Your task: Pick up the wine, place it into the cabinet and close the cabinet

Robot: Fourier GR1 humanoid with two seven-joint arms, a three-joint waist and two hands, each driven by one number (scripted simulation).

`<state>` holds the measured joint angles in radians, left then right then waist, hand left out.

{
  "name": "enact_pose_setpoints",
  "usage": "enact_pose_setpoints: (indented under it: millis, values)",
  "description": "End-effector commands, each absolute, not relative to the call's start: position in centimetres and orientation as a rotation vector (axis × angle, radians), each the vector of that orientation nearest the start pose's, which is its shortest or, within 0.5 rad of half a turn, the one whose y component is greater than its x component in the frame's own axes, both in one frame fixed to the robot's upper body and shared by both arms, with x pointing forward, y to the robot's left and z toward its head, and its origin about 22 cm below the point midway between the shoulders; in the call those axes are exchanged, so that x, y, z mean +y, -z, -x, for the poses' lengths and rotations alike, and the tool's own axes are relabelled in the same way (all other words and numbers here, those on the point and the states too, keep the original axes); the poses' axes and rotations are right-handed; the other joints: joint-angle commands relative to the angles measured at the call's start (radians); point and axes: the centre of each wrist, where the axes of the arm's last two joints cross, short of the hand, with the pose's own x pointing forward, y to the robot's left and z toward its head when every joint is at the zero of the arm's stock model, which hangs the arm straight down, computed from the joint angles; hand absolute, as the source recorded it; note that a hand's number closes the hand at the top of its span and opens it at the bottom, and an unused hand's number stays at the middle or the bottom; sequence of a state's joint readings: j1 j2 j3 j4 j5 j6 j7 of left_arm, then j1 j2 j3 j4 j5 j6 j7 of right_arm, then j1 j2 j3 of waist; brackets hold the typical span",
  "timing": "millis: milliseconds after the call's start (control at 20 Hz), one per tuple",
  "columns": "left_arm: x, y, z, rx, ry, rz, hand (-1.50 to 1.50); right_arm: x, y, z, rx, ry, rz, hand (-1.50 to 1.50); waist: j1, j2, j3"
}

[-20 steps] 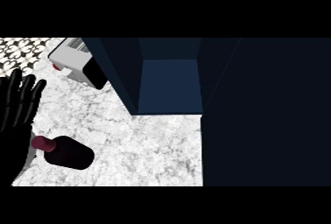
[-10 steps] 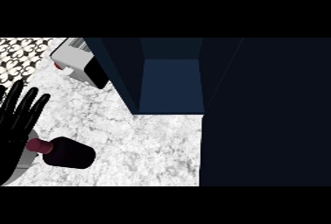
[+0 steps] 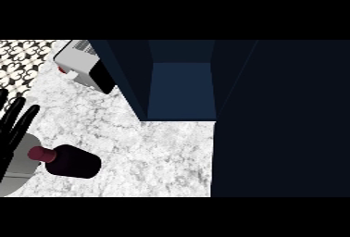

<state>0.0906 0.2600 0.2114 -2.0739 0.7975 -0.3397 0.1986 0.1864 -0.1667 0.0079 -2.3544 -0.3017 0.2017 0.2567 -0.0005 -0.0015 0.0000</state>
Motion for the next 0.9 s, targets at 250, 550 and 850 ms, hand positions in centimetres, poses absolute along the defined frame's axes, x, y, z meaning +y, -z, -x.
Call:
enact_pose_setpoints:
  millis: [250, 550, 850]
  values:
    - [29.7, -13.5, -18.4, -1.889, 0.020, 0.564, -1.50, -26.5, -17.4, -14.0, -1.910, -0.250, -0.256, -1.50, -0.002, 0.000, 0.000]
    - [31.4, -14.8, -18.3, -1.888, 0.008, 0.563, -1.50, -24.7, -15.0, -16.0, -1.898, -0.242, -0.267, -1.50, 0.000, 0.001, 0.000]
    - [33.1, -10.5, -18.2, -1.839, 0.018, 0.526, -1.50, -25.1, -16.8, -15.2, -1.909, -0.235, -0.268, -1.50, -0.001, 0.001, 0.000]
